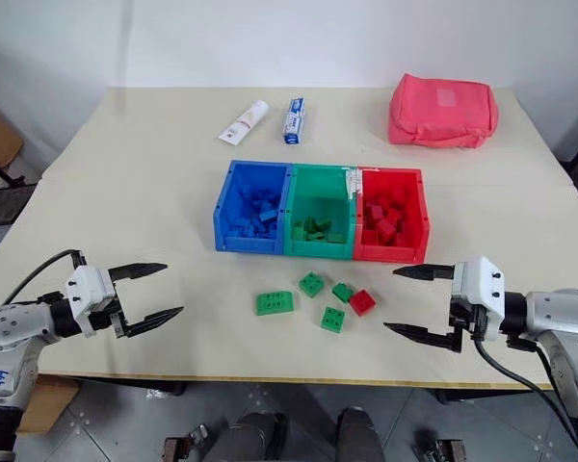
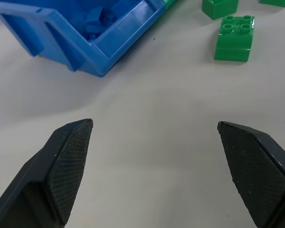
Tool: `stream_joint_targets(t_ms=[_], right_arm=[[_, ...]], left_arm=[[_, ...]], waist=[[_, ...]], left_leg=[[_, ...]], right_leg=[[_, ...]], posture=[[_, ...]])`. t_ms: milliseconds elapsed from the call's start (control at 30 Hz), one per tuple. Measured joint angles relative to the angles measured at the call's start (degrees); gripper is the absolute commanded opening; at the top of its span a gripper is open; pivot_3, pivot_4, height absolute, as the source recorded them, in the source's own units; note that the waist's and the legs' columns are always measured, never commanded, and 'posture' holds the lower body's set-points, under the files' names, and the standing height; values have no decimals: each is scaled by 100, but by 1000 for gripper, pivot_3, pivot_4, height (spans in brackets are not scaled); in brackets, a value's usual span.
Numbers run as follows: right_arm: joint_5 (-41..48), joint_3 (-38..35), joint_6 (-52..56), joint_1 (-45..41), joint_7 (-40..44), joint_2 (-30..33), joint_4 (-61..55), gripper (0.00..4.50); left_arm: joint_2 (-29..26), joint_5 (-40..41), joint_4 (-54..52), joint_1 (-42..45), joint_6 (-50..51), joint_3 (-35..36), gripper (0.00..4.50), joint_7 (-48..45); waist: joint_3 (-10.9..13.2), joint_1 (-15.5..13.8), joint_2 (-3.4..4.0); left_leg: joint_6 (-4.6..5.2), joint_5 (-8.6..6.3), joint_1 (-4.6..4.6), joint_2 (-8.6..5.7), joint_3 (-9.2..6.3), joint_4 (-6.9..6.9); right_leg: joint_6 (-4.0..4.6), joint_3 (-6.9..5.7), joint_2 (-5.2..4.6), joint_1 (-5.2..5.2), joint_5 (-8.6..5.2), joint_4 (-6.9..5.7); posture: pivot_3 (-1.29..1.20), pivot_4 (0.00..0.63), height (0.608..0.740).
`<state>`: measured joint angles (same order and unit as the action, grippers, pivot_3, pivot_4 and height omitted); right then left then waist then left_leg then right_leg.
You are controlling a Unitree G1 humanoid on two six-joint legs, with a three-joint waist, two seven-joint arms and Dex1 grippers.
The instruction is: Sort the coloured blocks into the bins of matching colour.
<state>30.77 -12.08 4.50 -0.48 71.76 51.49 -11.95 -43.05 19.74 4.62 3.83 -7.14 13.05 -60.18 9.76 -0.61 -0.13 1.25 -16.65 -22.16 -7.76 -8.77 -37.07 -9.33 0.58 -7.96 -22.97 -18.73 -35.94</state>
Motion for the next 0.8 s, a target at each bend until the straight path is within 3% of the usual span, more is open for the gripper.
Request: stream_joint_targets(t_ms=[267, 367, 500, 800], right_arm=[[-250, -828, -342, 744, 399, 430, 836, 4500], [-346, -783, -264, 736, 551, 570, 1011, 4500], [-616, -120, -243, -10, 482, 351, 1011, 4500], [-1434, 1489, -102, -1643, 204, -575, 1512, 4500]], left_arm=[[220, 454, -1355, 31, 857, -742, 4467, -207], [443, 451, -1659, 127, 837, -1025, 4467, -193], [467, 316, -1732, 75, 553, -1224, 4467, -331], [345, 188, -1437, 80, 338, -1079, 4467, -365]], waist=[[0, -95, 0], [-1, -44, 2], [-1, 89, 2], [2, 41, 4]], left_leg=[[8, -2, 3, -7, 2, -6], [-1, -6, 10, 9, 13, -6], [-28, -16, 19, 58, 31, -9], [-30, -19, 14, 53, 19, -9]], right_leg=[[-2, 0, -6, 13, 1, 5], [1, 4, 12, 13, 2, 4], [30, 10, 37, 13, 16, 9], [37, -1, 43, 11, 15, 13]], posture=[[0, 150, 740], [0, 150, 740], [0, 150, 740], [0, 150, 740]])
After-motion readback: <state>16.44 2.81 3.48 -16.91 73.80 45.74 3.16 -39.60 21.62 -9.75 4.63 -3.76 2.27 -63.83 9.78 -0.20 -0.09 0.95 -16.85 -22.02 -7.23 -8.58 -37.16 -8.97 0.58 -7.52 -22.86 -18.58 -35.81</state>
